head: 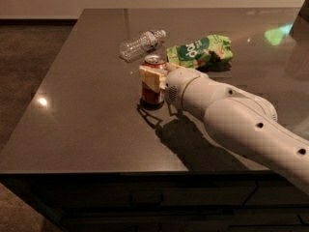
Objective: Place coke can upright
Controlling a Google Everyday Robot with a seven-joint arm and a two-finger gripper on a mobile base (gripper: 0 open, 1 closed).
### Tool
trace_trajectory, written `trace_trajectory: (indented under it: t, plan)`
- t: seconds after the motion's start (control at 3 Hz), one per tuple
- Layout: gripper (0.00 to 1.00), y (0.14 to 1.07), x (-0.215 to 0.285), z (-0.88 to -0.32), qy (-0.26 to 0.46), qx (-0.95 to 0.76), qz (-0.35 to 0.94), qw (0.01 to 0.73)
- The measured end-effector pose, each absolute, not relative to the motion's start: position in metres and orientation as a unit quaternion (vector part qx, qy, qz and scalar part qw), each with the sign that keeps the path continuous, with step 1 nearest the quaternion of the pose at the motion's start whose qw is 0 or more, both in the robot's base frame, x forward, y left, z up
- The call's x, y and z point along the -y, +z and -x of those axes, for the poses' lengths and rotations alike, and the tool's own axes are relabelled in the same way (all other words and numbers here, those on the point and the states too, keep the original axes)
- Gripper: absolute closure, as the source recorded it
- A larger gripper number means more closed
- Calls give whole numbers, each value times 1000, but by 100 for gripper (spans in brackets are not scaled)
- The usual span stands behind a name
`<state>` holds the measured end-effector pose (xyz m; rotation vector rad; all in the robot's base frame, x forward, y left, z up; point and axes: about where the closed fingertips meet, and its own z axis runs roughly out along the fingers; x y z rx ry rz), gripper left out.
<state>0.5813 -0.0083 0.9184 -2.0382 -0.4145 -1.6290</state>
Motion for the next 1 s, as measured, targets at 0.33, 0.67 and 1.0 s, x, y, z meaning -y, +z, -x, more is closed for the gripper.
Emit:
trace_trajectory:
  t: [0.33,0.67,1.0]
  plan:
    - [25,919,7,-581,-599,153,746,247]
    - [0,921,4,-580,-599,155,746,247]
    - [0,921,4,-580,-599,155,746,247]
